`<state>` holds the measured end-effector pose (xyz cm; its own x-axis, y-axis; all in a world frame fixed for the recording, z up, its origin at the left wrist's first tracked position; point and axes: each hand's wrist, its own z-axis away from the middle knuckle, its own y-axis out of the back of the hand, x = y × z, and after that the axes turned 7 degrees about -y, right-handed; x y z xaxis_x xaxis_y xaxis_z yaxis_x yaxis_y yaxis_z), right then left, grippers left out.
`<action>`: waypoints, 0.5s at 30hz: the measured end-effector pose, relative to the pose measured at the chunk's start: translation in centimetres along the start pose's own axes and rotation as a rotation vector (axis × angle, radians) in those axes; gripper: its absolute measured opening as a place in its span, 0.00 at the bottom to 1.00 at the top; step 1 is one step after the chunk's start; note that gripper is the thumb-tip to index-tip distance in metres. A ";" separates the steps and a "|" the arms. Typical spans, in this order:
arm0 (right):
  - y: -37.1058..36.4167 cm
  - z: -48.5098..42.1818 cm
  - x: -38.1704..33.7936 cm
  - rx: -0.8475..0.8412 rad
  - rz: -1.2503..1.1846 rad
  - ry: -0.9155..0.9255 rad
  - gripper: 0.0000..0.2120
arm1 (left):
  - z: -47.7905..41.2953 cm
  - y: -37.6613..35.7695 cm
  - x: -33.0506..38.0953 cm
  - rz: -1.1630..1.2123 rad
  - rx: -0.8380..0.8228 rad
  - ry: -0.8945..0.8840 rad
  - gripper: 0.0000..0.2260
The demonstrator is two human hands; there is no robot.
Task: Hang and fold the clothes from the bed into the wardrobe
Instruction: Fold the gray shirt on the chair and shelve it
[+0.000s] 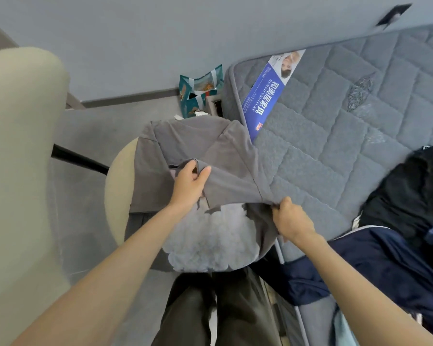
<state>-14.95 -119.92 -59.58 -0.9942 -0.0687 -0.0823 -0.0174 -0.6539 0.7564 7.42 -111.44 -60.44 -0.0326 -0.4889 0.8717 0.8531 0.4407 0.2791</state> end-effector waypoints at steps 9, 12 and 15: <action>-2.8 0.7 3.2 -0.092 0.090 -0.176 0.11 | 1.5 -3.4 -3.1 0.190 -0.144 0.501 0.05; -2.6 0.1 2.1 -0.137 0.168 -0.169 0.16 | 1.3 -3.1 -3.7 0.246 -0.068 0.620 0.09; -1.6 -0.5 -0.5 0.003 -0.025 -0.064 0.14 | 0.4 -2.9 -4.1 0.322 0.057 0.656 0.11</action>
<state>-14.37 -119.23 -61.10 -0.9982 -0.0038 -0.0593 -0.0425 -0.6523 0.7568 4.89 -110.36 -64.68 0.5493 -0.6709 0.4982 0.7388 0.6684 0.0856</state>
